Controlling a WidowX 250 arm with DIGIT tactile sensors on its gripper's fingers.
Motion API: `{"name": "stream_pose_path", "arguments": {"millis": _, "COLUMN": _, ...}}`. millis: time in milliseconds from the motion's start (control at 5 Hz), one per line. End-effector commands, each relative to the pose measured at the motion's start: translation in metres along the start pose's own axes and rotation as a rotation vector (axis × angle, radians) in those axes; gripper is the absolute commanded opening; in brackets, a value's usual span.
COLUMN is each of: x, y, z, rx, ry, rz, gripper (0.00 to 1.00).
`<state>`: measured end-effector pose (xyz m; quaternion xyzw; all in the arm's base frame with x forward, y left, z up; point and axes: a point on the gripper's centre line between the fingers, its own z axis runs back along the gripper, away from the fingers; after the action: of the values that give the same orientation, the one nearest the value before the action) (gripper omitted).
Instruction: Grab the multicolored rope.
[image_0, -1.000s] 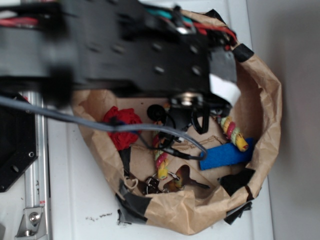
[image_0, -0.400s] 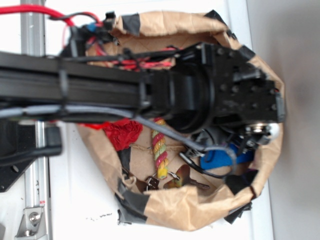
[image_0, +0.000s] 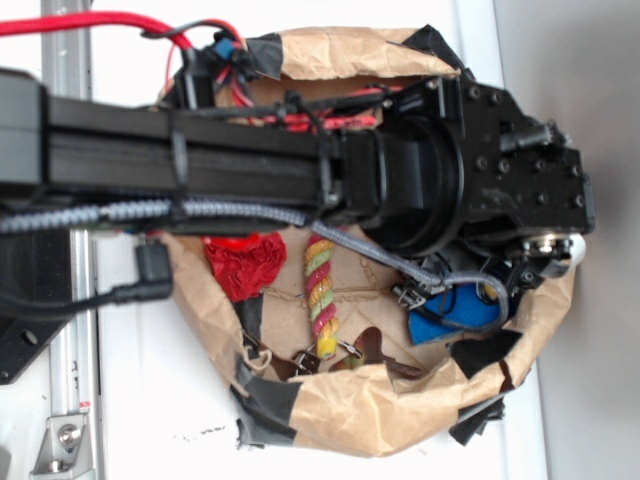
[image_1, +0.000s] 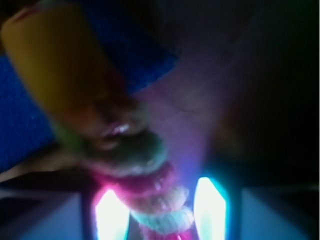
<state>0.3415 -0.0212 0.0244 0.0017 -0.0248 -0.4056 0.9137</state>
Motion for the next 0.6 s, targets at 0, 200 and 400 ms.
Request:
{"name": "stream_pose_path", "arguments": {"millis": 0, "x": -0.016, "y": 0.0, "z": 0.03, "rx": 0.147, "ry": 0.068, "rz": 0.213, "gripper": 0.0}}
{"name": "stream_pose_path", "arguments": {"millis": 200, "x": -0.042, "y": -0.015, "z": 0.081, "rx": 0.086, "ry": 0.04, "rz": 0.468, "gripper": 0.0}}
{"name": "stream_pose_path", "arguments": {"millis": 400, "x": -0.061, "y": -0.039, "z": 0.132, "rx": 0.122, "ry": 0.062, "rz": 0.658, "gripper": 0.0}}
